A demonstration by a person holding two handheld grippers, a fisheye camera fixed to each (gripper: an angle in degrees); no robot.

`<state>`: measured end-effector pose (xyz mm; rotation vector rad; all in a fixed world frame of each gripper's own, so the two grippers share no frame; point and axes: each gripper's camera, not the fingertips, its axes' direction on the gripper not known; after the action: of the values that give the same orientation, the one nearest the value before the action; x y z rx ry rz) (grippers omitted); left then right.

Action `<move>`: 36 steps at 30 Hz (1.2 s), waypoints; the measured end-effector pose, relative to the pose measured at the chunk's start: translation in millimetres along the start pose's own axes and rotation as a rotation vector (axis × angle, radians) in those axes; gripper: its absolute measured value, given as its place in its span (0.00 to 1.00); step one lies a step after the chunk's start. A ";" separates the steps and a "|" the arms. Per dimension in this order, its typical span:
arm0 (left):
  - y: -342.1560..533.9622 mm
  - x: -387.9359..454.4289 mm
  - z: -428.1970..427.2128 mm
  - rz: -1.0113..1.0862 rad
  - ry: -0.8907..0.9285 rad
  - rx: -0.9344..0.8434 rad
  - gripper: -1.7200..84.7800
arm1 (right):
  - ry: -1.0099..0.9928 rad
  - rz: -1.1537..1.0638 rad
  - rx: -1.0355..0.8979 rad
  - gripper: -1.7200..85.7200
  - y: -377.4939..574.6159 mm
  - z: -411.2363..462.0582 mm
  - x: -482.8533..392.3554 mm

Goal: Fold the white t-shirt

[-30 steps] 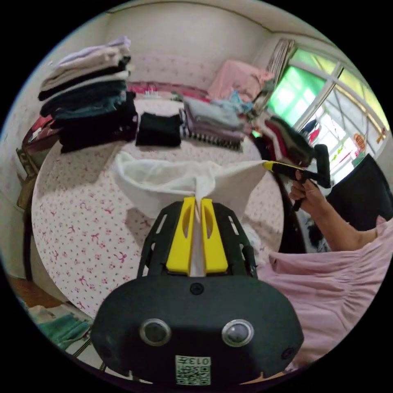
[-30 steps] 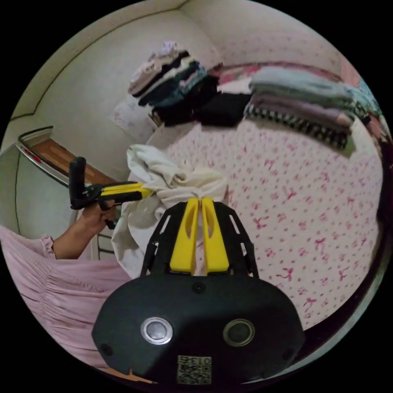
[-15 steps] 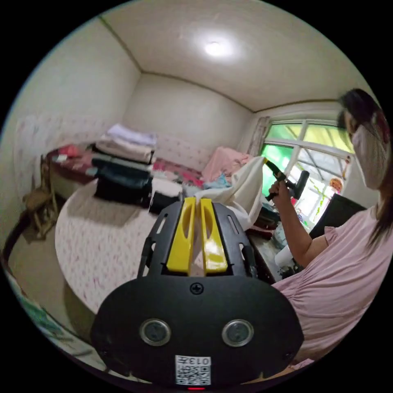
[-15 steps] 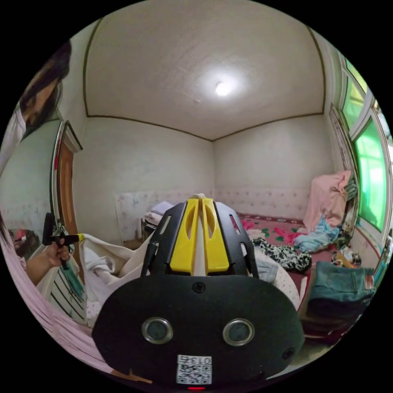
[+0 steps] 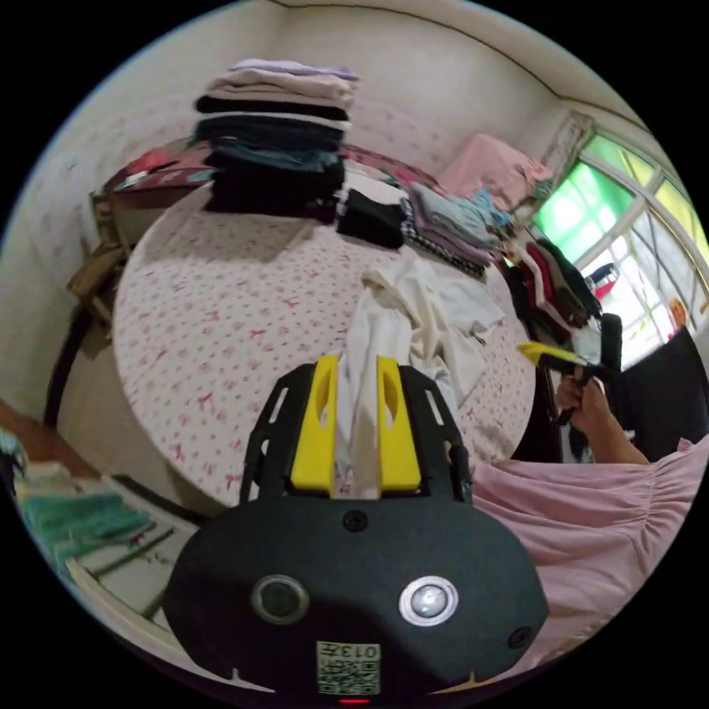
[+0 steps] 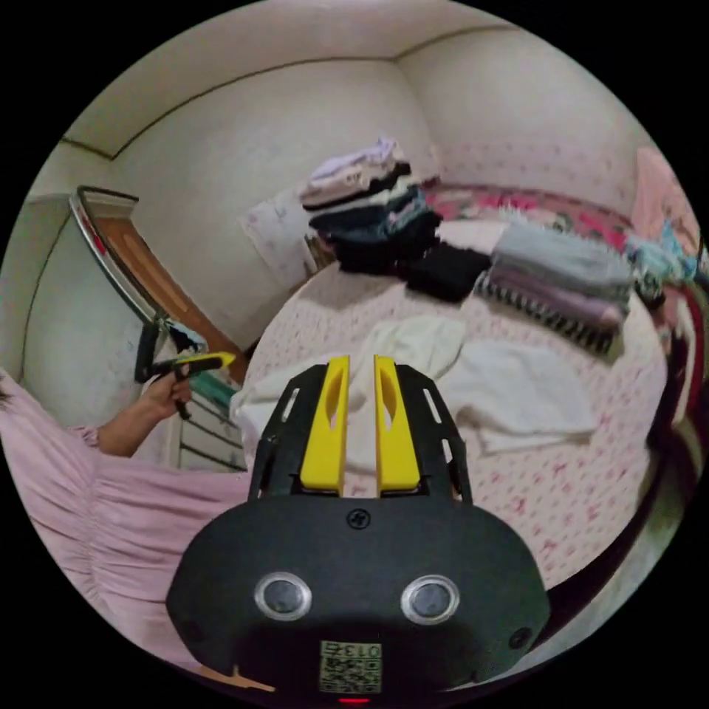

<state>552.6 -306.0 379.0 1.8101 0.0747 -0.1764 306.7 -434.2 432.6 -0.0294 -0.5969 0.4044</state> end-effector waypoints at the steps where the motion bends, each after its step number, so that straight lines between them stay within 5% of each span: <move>1: -8.1 2.1 8.2 0.032 0.023 -0.018 0.15 | -0.046 0.052 -0.069 0.12 15.8 20.6 -4.4; 5: -47.8 16.1 68.1 0.248 0.074 -0.208 0.17 | -0.100 0.172 -0.172 0.16 49.6 72.3 -36.8; 11: -73.4 4.5 121.9 0.418 0.190 -0.365 0.03 | -0.187 0.261 -0.287 0.09 44.7 161.4 -82.8; 15: -107.5 -38.3 60.5 0.387 0.354 -0.107 0.02 | -0.162 0.286 -0.180 0.05 23.8 149.4 -95.3; 21: -125.7 -92.4 -72.6 0.438 0.692 0.341 0.02 | 0.167 0.089 0.331 0.03 -13.9 -26.7 -157.2; 25: -96.2 -88.0 -125.3 0.602 0.535 0.487 0.02 | 0.442 -0.282 0.408 0.03 -47.5 -67.7 -276.8; 29: -71.4 -143.0 -90.6 0.423 0.392 0.272 0.02 | 0.324 -0.325 0.219 0.04 -40.3 -11.0 -314.2; 32: -47.0 -209.8 -29.2 0.129 0.314 0.014 0.03 | 0.006 -0.205 -0.185 0.06 -6.3 89.6 -312.6; 36: -6.2 -255.8 4.8 -0.097 0.250 -0.094 0.04 | 0.138 -0.111 -0.294 0.08 30.0 113.2 -307.1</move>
<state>299.1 -298.1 412.9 1.7281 0.3427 -0.0144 2.6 -532.9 356.1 -0.3020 -0.5148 0.2028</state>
